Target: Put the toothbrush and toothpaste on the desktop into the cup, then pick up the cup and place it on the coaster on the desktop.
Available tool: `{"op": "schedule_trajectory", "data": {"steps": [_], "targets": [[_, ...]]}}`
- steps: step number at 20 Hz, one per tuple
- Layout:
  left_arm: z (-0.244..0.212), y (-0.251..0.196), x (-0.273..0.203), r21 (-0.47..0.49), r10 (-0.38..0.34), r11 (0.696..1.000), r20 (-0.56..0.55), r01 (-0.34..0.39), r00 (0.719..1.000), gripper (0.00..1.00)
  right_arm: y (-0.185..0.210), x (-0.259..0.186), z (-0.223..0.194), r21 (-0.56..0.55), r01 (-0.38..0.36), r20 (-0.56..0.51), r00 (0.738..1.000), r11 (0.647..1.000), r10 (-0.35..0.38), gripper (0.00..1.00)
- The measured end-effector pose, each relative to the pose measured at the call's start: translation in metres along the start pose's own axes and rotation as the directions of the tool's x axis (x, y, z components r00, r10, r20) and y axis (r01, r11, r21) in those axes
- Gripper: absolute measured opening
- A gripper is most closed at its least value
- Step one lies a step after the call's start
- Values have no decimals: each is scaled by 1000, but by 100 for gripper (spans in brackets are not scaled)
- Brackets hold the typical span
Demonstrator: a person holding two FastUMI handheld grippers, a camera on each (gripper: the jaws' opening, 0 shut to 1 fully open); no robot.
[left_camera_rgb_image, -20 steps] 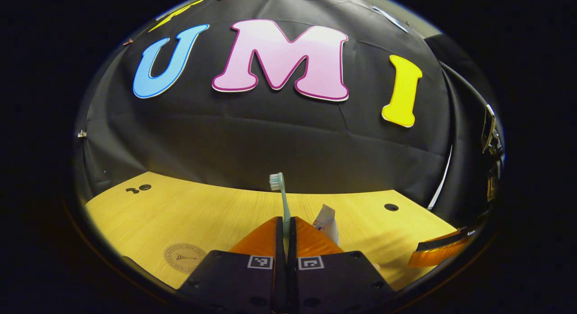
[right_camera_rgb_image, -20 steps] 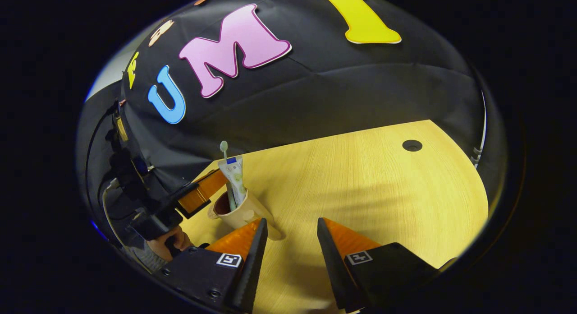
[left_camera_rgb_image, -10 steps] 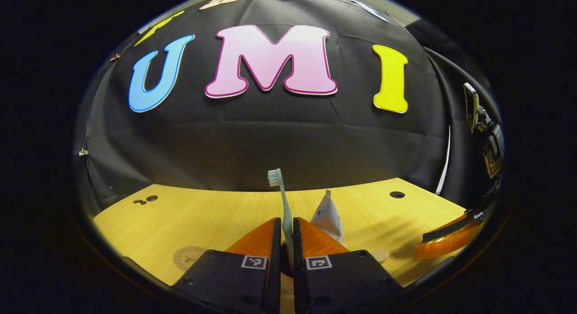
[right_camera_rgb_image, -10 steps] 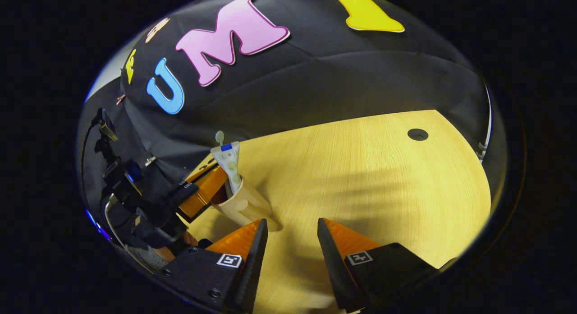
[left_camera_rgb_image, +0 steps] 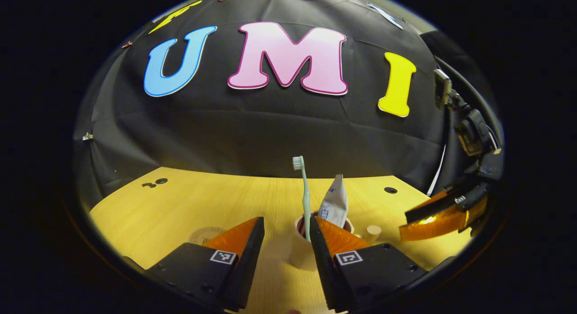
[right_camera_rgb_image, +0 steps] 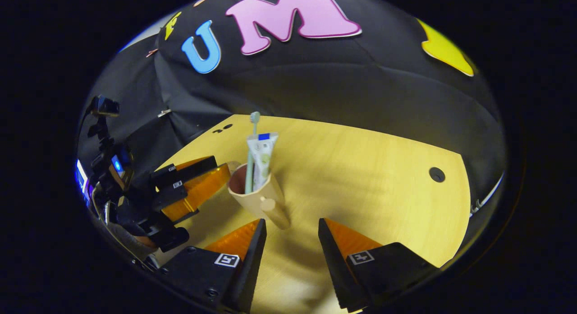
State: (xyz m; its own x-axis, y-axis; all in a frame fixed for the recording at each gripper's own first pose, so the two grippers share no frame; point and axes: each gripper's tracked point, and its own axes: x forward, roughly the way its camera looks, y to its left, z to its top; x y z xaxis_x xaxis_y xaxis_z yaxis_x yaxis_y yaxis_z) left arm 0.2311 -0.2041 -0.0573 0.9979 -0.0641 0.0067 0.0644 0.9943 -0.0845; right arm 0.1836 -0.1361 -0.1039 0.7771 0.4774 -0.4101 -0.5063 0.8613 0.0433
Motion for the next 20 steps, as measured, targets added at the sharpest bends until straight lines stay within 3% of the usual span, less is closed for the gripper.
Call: {"op": "schedule_trajectory", "data": {"steps": [1, 4, 5, 11, 17, 20], "targets": [[-5, 2, -11, 0, 0, 1000, -12, 0, 1000, 65, 3, 1, 2, -12, -12, -14, 1000, 1000, 12, 72], [-20, 12, -43, 2, 13, 1000, -47, -13, 999, 70, 6, 14, 3, -30, -43, -83, 996, 999, 41, 72], [-26, 16, -52, 2, 23, 1000, -58, -23, 998, 66, 7, 18, 3, -48, -51, -106, 993, 998, 46, 72], [-52, 41, -94, -36, 94, 994, -125, -99, 988, 66, 23, 45, -6, -189, -141, -258, 962, 972, 89, 72], [-55, 56, -102, -68, 142, 986, -126, -151, 982, 66, 29, 77, -18, -238, -173, -357, 931, 956, 79, 72], [-58, 58, -103, -77, 148, 984, -132, -159, 980, 66, 30, 85, -20, -322, -175, -379, 925, 930, 43, 72]]}}
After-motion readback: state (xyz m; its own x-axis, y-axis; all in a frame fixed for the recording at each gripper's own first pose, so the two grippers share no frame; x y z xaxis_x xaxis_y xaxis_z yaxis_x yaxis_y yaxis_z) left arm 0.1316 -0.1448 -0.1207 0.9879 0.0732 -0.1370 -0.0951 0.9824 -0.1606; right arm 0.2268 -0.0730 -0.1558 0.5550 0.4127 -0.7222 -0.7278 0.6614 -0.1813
